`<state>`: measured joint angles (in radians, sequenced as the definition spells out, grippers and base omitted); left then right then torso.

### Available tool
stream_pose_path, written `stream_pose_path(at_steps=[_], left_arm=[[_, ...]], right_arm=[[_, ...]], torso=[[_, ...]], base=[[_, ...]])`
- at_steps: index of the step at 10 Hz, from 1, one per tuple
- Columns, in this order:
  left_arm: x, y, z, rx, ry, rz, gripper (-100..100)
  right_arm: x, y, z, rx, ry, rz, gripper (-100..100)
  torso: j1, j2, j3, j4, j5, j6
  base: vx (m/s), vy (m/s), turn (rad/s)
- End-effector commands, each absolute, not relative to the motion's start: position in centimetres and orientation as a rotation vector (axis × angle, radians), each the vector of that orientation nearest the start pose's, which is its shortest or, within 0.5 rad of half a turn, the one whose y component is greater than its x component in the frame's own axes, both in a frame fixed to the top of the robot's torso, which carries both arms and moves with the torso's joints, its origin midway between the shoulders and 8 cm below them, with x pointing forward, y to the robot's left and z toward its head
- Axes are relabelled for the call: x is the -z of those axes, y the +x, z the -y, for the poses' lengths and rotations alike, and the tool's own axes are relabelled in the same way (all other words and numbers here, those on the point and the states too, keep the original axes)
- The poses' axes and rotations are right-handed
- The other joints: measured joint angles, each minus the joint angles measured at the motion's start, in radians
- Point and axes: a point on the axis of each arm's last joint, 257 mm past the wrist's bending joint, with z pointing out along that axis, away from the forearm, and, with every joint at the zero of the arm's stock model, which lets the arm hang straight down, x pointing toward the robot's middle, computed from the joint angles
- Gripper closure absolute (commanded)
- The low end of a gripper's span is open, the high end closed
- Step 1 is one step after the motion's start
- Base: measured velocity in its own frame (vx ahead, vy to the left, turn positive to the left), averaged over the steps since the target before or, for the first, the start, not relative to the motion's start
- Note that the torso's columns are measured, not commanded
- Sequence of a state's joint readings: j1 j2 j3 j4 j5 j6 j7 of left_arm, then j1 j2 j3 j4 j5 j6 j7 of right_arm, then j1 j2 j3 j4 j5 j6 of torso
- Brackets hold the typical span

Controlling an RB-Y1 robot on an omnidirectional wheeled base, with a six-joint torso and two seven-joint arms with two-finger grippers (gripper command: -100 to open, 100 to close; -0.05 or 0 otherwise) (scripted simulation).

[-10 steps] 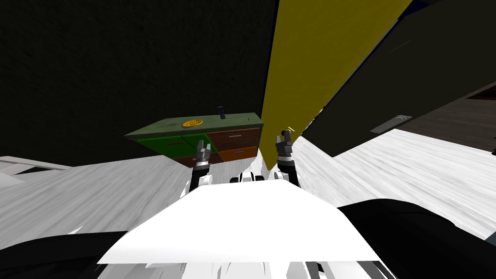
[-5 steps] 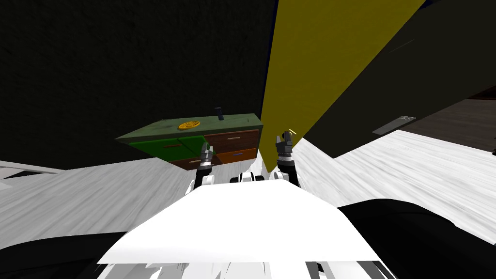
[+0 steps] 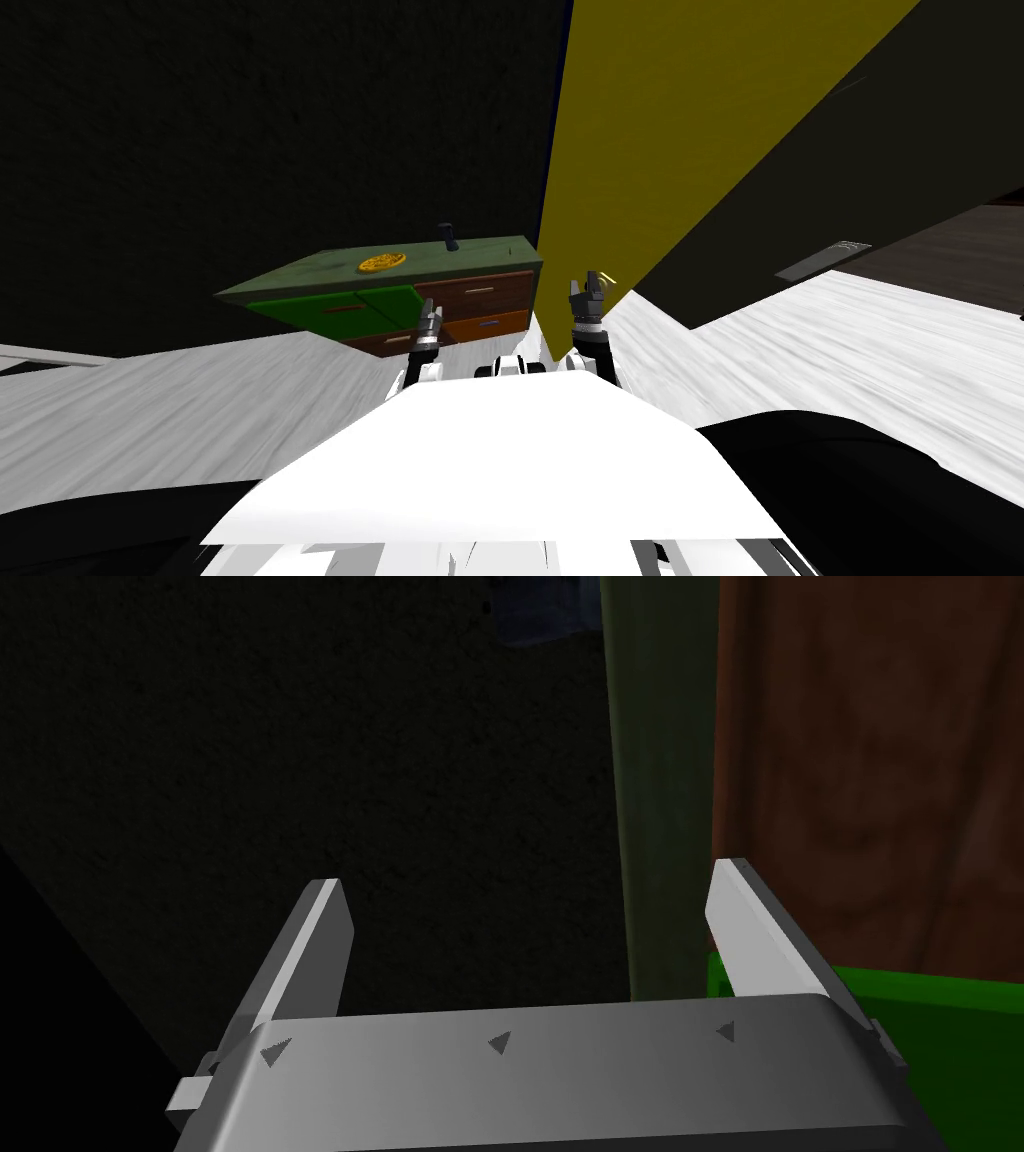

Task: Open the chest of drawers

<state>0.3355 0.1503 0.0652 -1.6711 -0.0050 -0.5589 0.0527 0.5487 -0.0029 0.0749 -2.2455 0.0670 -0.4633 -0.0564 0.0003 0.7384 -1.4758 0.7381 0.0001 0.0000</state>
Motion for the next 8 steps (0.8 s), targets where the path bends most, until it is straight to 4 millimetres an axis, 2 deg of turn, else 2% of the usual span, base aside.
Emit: stream_pose_path(at_steps=[1,5,8], left_arm=[[20.7,42.4,-32.7,1.153,-0.916,-1.010,-100],[24.9,42.8,-33.0,1.119,-0.981,-1.058,-100],[28.0,42.9,-32.5,1.106,-1.048,-1.078,-100]], right_arm=[[1.6,35.6,25.4,-1.344,0.740,-0.721,0],[1.6,35.6,25.4,-1.343,0.740,-0.721,0],[1.6,35.6,25.4,-1.344,0.740,-0.721,0]], torso=[[-0.001,0.000,0.000,0.000,0.000,0.000],[0.000,0.000,0.000,0.000,0.000,0.000],[-0.001,0.000,0.000,0.000,0.000,0.000]], base=[[0.109,-0.026,-0.011],[0.123,-0.026,-0.015],[0.117,-0.036,-0.014]])
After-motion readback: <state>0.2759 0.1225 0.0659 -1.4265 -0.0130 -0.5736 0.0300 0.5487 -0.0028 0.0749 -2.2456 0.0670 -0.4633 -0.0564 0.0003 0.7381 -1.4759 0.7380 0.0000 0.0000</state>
